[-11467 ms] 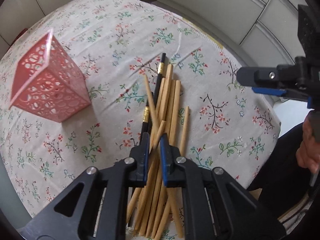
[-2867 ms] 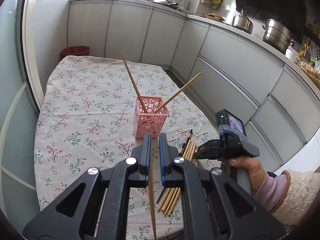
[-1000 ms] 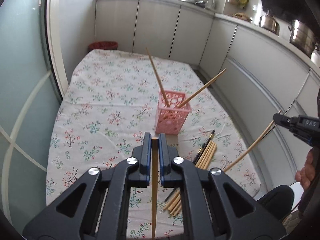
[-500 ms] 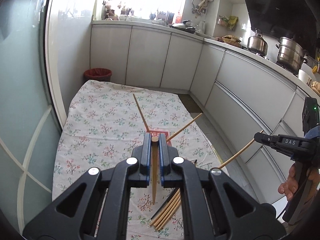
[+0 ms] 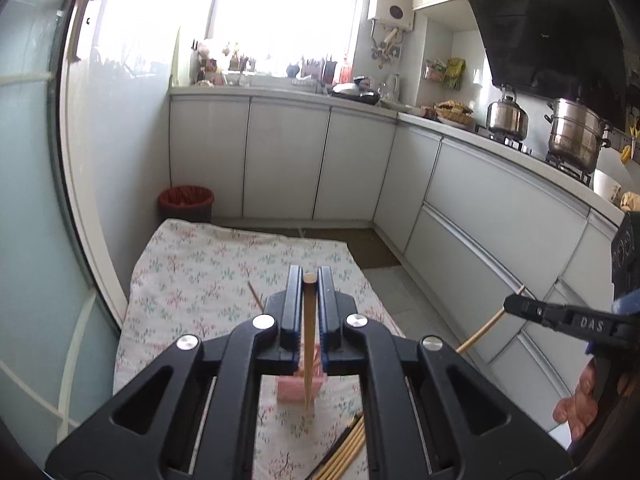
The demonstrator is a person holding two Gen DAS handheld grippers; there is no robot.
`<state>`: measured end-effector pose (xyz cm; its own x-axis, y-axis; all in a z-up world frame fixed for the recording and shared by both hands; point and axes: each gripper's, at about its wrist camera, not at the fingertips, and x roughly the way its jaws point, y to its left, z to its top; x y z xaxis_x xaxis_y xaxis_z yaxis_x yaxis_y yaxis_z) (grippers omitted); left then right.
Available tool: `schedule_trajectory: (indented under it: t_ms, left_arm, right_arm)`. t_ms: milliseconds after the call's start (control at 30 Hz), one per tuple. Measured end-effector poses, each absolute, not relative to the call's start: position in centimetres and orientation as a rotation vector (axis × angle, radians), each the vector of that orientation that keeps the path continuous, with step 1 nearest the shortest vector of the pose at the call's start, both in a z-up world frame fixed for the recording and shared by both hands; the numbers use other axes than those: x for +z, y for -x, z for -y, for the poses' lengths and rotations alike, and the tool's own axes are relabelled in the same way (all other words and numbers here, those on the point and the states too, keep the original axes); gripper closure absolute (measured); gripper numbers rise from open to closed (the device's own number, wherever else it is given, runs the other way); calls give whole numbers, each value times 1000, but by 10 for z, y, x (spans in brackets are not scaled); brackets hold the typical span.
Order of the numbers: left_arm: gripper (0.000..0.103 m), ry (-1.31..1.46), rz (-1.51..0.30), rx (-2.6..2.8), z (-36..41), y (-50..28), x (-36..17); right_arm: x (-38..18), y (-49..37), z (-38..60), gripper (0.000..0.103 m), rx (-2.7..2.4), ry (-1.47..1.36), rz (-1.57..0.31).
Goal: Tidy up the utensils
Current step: 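Lower both held chopsticks into the pink cup and open both grippers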
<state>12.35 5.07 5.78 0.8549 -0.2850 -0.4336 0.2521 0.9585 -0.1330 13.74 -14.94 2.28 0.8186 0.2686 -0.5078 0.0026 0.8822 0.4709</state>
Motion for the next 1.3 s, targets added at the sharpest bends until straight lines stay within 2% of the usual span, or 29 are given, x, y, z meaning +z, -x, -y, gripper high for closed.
schedule_trajectory:
  t_ms: [233, 367, 500, 667, 733, 833, 1033, 1200, 1267, 1300]
  left_arm:
    - [95, 66, -426, -259, -39, -162, 62]
    - [95, 77, -468, -240, -37, -186, 37]
    - [95, 94, -586, -246, -37, -201, -2]
    - [92, 212, -522, -252, -68, -174, 4]
    - [85, 235, -470, -238, -80, -159, 14]
    - [83, 261, -440, -220, -97, -147, 23]
    - [83, 273, -469, -190, -111, -146, 14]
    - [83, 232, -531, -131, -105, -154, -9]
    - [81, 215, -545, -109, -106, -153, -14]
    - [76, 211, -550, -101, -106, -152, -16]
  right_arm:
    - [36, -160, 145, 97, 160, -470, -567]
    - [33, -176, 142, 97, 158, -474, -570]
    - [25, -196, 139, 97, 168, -499, -587]
    - [23, -218, 129, 97, 176, -497, -583]
    - [24, -226, 125, 97, 176, -491, -582]
    - [23, -240, 115, 97, 165, -464, -570]
    - [9, -263, 90, 96, 156, -407, -574]
    - [-24, -278, 70, 93, 195, -406, -602]
    - [-32, -277, 65, 89, 175, -387, -619]
    - [-33, -274, 63, 86, 167, -371, -623]
